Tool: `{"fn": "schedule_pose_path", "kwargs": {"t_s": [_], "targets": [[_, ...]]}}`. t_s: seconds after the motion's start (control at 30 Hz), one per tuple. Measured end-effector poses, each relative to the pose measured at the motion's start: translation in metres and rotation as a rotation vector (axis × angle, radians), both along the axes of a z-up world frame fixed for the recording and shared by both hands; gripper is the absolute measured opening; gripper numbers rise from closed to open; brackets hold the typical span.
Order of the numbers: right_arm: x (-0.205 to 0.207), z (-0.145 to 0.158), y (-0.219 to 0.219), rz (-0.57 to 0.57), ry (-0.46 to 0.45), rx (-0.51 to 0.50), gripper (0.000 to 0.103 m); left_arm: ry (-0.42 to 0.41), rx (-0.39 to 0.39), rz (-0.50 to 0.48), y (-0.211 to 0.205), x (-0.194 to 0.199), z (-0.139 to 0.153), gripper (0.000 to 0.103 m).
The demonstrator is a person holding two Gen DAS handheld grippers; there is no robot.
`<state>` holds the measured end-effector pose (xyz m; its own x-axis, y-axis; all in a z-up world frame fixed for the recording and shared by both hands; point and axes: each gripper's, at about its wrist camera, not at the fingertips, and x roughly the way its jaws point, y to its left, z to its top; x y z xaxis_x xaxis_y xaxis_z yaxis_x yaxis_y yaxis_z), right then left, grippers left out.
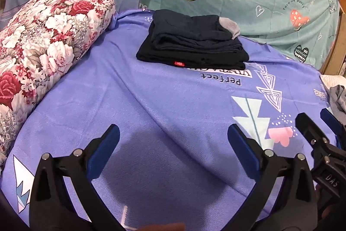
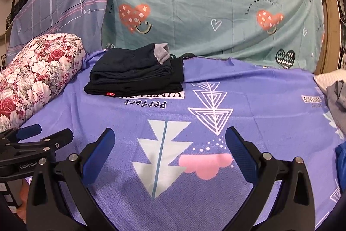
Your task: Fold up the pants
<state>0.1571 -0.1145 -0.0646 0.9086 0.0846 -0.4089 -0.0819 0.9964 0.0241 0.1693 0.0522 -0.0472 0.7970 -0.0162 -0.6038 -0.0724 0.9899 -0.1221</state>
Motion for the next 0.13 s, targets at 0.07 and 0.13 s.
{"fn": "schedule_pose_path", "kwargs": {"t_s": [0.07,0.13], "targets": [[0.0003,-0.0002,-0.0008,-0.002,0.005,0.006,0.102,0.01,-0.009,0.0,0.0013,0.0016,-0.0014,0.101],[0.0004,-0.0007,-0.001,-0.003,0.008,0.007,0.102,0.016,-0.012,0.006,0.0021,0.0023,-0.0026,0.101]]}}
